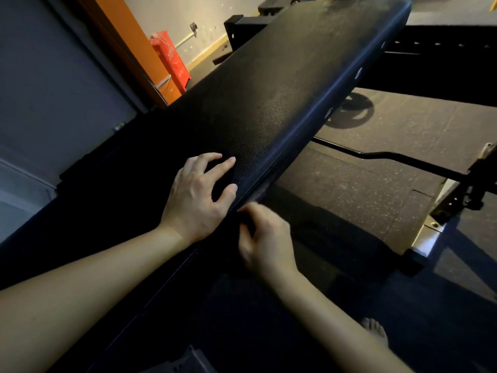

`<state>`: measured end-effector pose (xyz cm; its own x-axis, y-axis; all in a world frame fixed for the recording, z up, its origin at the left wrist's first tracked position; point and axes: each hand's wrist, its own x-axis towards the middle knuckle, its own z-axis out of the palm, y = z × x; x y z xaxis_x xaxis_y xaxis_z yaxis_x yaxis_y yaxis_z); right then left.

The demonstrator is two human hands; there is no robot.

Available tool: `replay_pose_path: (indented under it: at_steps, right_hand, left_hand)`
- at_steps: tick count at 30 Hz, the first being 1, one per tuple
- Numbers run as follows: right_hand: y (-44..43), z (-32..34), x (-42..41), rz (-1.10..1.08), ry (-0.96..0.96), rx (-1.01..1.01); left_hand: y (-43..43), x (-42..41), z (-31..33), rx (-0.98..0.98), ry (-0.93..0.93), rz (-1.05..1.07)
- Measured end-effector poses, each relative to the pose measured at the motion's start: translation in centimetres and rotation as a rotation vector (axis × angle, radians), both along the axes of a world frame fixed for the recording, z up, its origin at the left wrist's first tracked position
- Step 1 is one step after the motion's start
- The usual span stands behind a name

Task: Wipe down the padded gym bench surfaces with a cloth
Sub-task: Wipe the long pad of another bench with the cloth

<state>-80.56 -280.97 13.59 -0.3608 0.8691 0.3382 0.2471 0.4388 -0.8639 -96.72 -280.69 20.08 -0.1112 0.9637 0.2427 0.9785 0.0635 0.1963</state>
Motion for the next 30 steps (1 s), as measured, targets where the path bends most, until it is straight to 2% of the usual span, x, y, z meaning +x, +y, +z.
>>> replay_pose_path:
  at_steps: [1, 5, 6, 9, 10, 15, 17, 20, 21, 26, 28, 30]
  right_hand:
    - [0.6, -0.1, 0.3, 0.019, -0.025, 0.023]
    - [6.3, -0.5, 0.5, -0.345, 0.06, -0.116]
    - [5.2, -0.3, 0.3, -0.336, 0.073, -0.116]
    - [-0.5, -0.1, -0.5, 0.0, 0.015, -0.013]
    - [-0.2, -0.2, -0.1, 0.042, -0.024, 0.022]
    - [8.7, -0.4, 1.3, -0.367, 0.023, -0.129]
    - [5.7, -0.2, 0.4, -0.344, 0.055, -0.102]
    - [-0.5, -0.1, -0.3, 0.005, -0.014, -0.002]
    - [0.1, -0.3, 0.0, 0.025, -0.048, 0.033]
    - [11.7, 0.0, 2.0, -0.382, -0.079, -0.052]
    - [12.0, -0.2, 2.1, -0.435, -0.035, -0.081]
    - [8.2, -0.6, 1.0, -0.369, 0.03, -0.117]
  left_hand:
    - [0.0, 0.0, 0.0, 0.004, 0.004, -0.001]
    - [0.0, -0.1, 0.0, 0.001, 0.001, 0.009]
    - [-0.1, -0.1, 0.0, -0.003, 0.005, 0.007]
    - [0.0, -0.1, 0.0, 0.003, 0.007, 0.001]
    - [0.0, -0.2, -0.1, 0.009, 0.008, 0.001]
    - [0.0, -0.1, -0.1, 0.008, -0.007, 0.009]
    - [-0.1, 0.1, 0.0, 0.008, -0.01, 0.006]
    - [0.0, -0.1, 0.0, 0.015, -0.002, -0.001]
    - [0.0, -0.1, -0.1, 0.015, -0.005, -0.002]
    - [0.0, -0.2, -0.2, 0.017, -0.022, -0.004]
    - [0.0, -0.2, -0.2, 0.014, -0.024, 0.001]
    - [-0.1, -0.1, -0.1, 0.012, -0.027, 0.004]
